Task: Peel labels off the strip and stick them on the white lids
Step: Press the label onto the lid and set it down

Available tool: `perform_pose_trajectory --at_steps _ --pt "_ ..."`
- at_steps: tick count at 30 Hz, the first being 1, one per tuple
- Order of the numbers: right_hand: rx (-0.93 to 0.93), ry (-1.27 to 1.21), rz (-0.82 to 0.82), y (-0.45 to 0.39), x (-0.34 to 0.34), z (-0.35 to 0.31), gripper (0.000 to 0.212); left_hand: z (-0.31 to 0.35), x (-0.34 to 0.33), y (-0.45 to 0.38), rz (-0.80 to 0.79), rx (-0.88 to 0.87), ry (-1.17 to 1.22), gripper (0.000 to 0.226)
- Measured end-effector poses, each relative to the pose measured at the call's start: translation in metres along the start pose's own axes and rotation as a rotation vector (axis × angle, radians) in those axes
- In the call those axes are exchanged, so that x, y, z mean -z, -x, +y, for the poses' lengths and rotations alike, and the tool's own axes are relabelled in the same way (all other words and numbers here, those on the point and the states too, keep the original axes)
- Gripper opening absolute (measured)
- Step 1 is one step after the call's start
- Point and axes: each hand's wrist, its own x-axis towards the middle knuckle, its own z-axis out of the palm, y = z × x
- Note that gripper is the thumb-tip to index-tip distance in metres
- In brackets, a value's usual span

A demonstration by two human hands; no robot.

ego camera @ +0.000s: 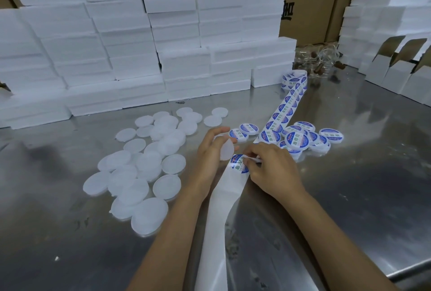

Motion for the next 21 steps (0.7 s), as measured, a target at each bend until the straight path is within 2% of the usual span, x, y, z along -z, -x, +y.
perform_pose_trajectory --at_steps 3,11,16,21 --pt "-0.001 0.027 -0.008 0.003 0.003 -0.002 0.018 0.001 -0.004 0.002 -0.026 0.030 0.003 0.021" --pt "-0.034 -0.018 0.009 0.004 0.004 -0.005 0.015 0.000 0.003 -0.003 -0.021 0.029 -0.069 0.020" --pt "0.048 -0.020 -0.016 0.004 0.002 -0.007 0.015 -0.004 0.006 -0.006 -0.068 0.026 -0.093 0.029" --pt "0.112 -0.147 -0.032 0.002 0.002 -0.005 0.015 -0.006 0.010 -0.010 -0.067 0.023 -0.170 0.031"
